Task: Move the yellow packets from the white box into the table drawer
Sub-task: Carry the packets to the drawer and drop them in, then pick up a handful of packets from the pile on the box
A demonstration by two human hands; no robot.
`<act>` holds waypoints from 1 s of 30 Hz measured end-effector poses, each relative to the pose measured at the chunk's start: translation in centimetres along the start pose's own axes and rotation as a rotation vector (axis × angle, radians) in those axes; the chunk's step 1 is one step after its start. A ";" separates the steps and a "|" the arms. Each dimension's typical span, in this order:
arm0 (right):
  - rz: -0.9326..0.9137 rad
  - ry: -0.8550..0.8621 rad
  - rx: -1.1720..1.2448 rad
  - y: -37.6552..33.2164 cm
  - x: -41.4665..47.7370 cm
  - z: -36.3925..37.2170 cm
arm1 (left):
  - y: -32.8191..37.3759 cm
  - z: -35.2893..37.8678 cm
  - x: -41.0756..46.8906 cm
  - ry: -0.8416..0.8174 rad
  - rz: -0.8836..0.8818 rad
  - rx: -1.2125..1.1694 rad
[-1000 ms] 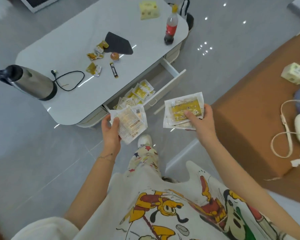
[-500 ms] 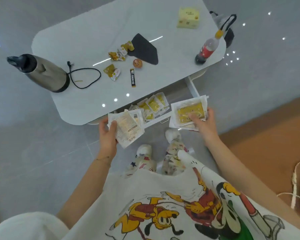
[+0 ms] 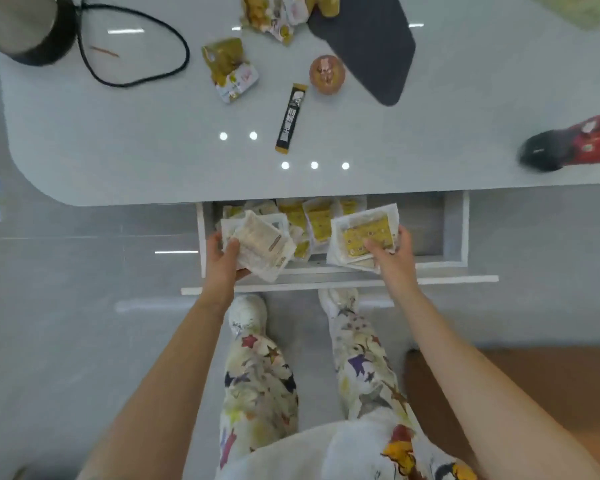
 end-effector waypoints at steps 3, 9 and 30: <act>0.061 -0.002 0.042 3.5 6.0 1.7 | -3.4 1.6 5.0 -0.004 0.006 -0.040; 0.089 -0.028 0.030 7.7 11.8 4.7 | -7.7 2.8 10.2 0.038 -0.047 -0.070; -0.854 -0.270 -1.483 -18.3 -17.1 8.6 | 13.0 -12.8 -16.2 0.213 0.460 0.846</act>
Point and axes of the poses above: each hand's wrist, its own x-axis towards the middle knuckle, its own z-axis out of the palm, y = z × x, the point moved 6 cm from there along x, towards the middle knuckle
